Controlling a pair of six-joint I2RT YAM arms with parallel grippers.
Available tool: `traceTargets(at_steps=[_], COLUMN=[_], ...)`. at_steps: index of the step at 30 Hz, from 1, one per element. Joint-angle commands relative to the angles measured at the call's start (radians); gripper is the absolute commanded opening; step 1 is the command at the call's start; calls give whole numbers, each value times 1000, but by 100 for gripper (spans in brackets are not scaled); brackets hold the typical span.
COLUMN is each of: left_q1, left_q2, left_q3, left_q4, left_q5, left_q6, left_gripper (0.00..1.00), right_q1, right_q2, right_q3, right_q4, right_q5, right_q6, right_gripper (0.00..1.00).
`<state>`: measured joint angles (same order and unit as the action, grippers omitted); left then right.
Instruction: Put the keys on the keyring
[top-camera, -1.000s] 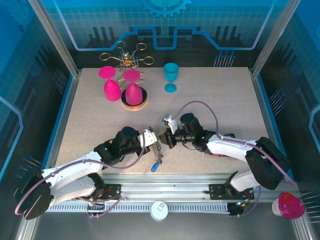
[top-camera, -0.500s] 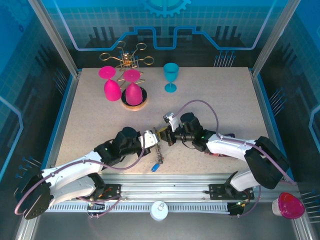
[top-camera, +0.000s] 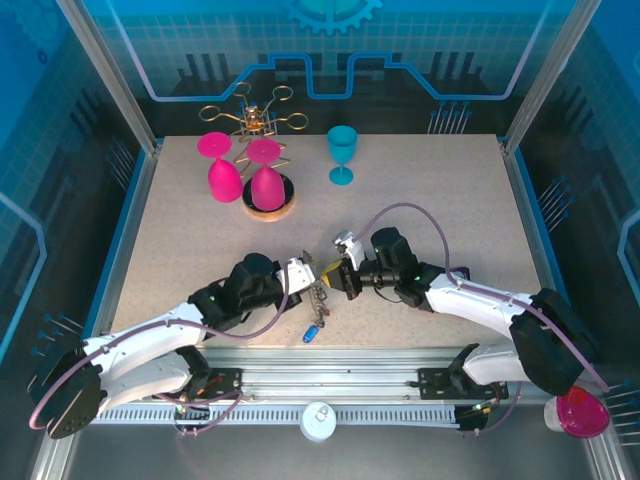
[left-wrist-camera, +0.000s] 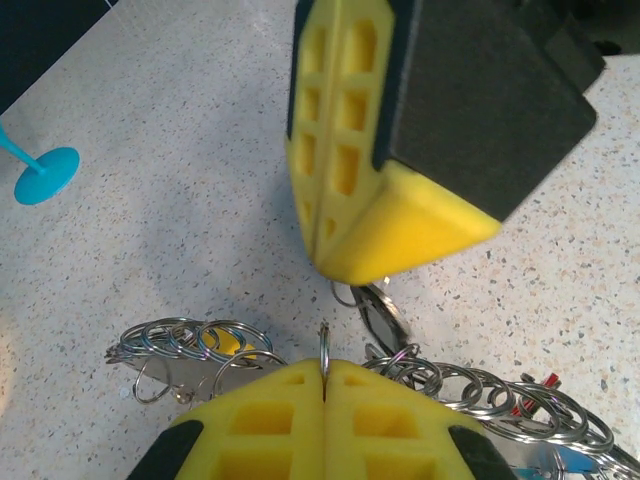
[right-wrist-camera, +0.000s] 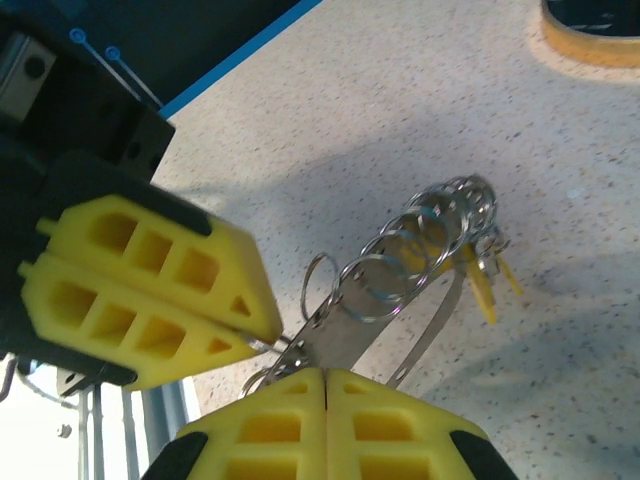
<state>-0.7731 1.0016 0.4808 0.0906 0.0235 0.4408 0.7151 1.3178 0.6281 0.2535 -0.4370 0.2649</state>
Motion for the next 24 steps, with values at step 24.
traceTargets(at_steps=[24], left_q1=[6], left_q2=[-9], left_q3=[-32], left_q4=[100], left_q5=[84], left_q6=[-8], left_gripper=[0], right_q1=[-65], right_q2=[86], right_q3=[30], right_q4=[158], right_q5=[-57], right_q6=[156], right_gripper=[0])
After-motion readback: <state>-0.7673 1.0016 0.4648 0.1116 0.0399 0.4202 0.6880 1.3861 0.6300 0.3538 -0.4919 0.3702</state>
